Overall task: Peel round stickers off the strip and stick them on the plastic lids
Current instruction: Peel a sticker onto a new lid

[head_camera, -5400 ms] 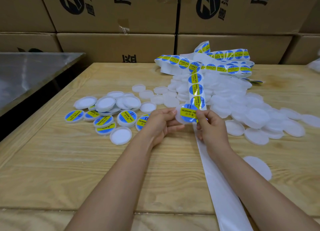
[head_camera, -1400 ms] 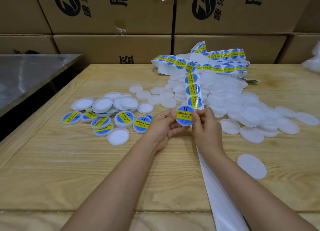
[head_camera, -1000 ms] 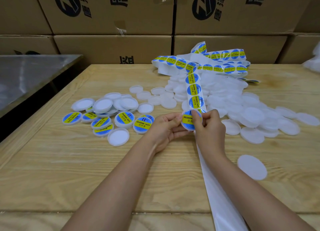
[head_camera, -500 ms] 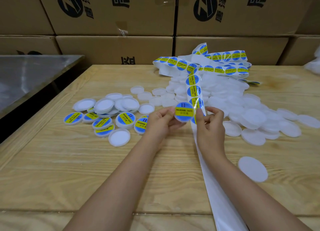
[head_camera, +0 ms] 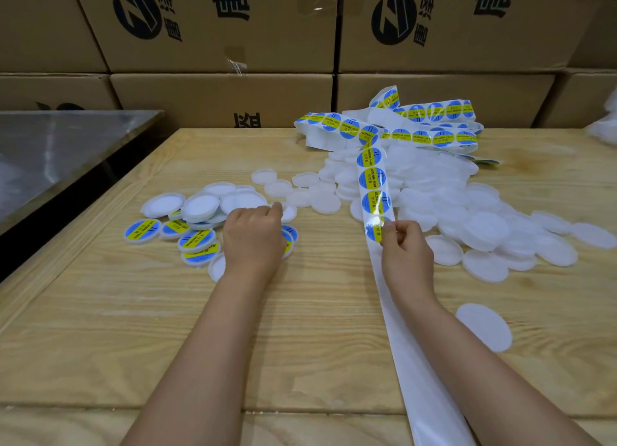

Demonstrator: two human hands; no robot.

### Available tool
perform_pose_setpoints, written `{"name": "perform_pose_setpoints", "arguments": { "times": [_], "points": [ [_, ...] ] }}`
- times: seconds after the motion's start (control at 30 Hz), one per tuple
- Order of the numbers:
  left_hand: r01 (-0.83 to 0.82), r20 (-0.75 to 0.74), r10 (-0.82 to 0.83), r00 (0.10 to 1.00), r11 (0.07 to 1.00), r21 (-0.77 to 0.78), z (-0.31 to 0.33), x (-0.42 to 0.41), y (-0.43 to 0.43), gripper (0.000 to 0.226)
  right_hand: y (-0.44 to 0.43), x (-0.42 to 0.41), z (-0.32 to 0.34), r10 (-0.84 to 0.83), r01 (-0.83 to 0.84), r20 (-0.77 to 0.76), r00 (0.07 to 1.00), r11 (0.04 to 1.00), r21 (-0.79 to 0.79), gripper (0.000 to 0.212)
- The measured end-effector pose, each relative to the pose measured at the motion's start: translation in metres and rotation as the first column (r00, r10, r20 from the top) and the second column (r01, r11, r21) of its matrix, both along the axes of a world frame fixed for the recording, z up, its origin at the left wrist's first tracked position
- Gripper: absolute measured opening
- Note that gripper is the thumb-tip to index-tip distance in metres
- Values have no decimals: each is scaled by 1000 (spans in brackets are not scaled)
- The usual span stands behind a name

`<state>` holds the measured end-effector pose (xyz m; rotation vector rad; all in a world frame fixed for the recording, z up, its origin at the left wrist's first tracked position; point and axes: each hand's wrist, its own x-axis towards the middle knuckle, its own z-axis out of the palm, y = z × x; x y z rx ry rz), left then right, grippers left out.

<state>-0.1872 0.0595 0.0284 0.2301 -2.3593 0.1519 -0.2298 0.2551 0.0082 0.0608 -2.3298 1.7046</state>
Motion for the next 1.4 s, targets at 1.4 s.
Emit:
{"name": "perform_pose_setpoints", "arguments": {
  "times": [1.4],
  "points": [
    [334,199,-444,874,845,417,-20,-47,100,14,-1,7,9,42,31,-214,976,945,327,19]
  ]
}}
